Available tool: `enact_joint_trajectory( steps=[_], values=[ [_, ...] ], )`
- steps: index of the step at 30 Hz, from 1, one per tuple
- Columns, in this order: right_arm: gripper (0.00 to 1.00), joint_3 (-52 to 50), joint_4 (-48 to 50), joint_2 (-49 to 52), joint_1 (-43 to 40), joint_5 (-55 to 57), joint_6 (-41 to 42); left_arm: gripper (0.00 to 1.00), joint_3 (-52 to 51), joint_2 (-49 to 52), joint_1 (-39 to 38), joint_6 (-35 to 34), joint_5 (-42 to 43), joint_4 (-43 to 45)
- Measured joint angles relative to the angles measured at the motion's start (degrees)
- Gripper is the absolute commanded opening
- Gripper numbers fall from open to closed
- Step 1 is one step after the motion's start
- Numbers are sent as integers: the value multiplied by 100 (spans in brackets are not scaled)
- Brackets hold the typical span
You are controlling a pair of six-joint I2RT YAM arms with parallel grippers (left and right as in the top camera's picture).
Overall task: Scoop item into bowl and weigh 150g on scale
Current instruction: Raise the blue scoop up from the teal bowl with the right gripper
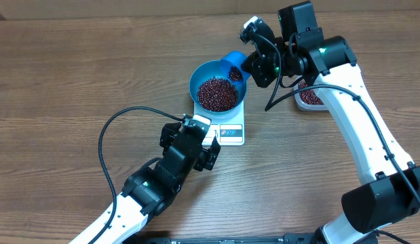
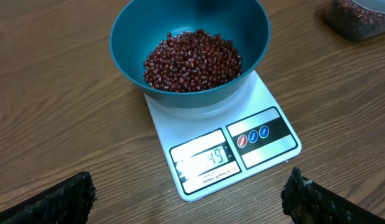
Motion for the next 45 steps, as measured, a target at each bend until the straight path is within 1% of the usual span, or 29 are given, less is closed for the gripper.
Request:
enact_joint_trajectory(
  steps=[21, 33, 45],
  values=[
    [4, 0, 273, 0, 0, 66, 2, 100, 0, 0, 0, 0, 0, 0],
    [4, 0, 162, 0, 0, 87, 2, 100, 0, 0, 0, 0, 0, 0],
    [4, 0, 258, 0, 0, 87, 9, 99, 0, 0, 0, 0, 0, 0]
  ],
)
